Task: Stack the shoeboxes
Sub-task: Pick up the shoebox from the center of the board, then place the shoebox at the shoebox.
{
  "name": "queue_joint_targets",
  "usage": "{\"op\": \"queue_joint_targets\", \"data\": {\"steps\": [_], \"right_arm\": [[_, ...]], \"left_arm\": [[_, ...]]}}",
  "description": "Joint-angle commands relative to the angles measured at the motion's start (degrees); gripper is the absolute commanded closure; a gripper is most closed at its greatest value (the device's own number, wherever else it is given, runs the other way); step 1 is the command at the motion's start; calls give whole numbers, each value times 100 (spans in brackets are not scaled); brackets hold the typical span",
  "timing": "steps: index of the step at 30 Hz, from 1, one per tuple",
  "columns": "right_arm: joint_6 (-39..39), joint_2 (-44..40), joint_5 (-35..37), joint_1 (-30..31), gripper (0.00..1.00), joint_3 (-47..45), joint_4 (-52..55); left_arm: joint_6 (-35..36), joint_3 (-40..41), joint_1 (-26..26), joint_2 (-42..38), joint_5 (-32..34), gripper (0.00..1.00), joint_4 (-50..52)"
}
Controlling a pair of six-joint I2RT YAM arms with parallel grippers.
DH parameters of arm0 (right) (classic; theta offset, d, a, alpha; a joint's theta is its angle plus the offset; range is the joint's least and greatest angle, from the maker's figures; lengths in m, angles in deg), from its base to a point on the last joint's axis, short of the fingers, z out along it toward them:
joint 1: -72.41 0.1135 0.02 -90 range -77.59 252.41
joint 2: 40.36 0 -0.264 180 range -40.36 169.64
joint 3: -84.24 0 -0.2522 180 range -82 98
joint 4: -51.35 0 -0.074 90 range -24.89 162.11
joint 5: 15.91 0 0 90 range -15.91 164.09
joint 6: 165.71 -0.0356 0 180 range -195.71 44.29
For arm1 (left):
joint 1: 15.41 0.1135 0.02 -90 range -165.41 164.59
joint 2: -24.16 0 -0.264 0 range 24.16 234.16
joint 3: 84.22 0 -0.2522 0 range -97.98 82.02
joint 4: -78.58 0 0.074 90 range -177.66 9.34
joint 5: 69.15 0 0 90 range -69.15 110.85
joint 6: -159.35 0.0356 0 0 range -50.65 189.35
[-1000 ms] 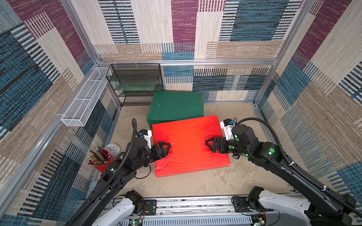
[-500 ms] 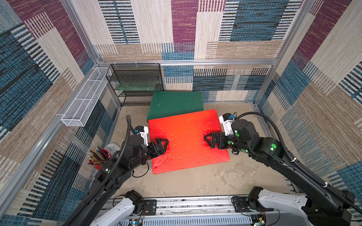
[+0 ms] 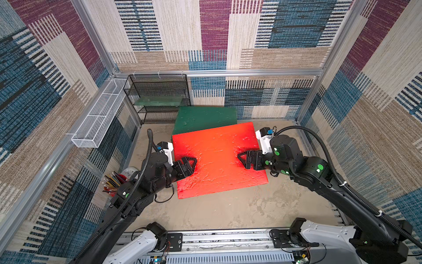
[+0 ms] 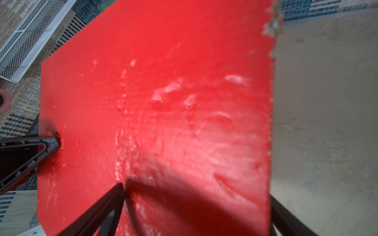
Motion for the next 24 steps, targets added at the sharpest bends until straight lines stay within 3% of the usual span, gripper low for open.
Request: {"op": "queue_joint_targets", "data": {"steps": [1, 24], "right_arm": [[89, 168, -1584, 45, 5, 168, -1279], [380, 996, -2140, -388, 5, 1168, -1236]], "left_arm": [[25, -91, -78, 132, -1592, 16, -1428], [324, -1010, -70, 992, -1680, 16, -1538]]}}
